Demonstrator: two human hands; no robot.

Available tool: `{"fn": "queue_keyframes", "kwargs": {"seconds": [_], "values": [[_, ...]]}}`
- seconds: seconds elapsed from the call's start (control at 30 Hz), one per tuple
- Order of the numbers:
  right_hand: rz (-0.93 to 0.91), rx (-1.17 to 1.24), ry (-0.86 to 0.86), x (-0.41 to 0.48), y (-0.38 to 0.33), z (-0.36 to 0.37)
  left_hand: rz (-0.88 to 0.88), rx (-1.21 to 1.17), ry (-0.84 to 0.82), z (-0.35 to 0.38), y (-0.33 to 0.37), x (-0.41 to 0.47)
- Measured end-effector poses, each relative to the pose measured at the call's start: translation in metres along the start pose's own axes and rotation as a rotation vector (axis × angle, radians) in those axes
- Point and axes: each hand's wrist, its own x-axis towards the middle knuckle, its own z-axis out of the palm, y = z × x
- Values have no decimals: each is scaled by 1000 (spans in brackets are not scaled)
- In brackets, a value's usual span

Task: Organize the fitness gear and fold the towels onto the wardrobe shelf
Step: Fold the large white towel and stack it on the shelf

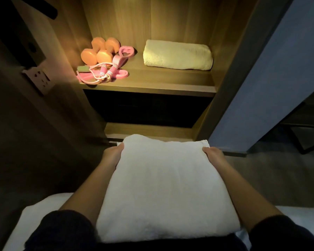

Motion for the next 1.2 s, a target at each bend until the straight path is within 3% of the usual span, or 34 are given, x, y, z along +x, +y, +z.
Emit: {"fn": "queue_keyframes", "kwargs": {"seconds": [0.1,0.2,0.4,0.67,0.83,1.0,1.2], "values": [[61,-45,-15,2,4,2,-25,59,-50,-4,3,1],[77,98,-47,-10,10,-6,-59,109,-142,-11,-1,-8],[227,326,-347,-46,25,-31,-102,125,-237,-29,-24,-33],[258,434,-557,-70,45,-57,-159,87,-409,-56,-42,-72],[229,404,-579,-92,62,-66,-152,181,-510,-74,-54,-92],[21,414,-577,-108,67,-75,-56,140,-502,-75,-58,-105],[243,359,-671,-122,80,-82,-186,126,-547,-88,-62,-117]]}}
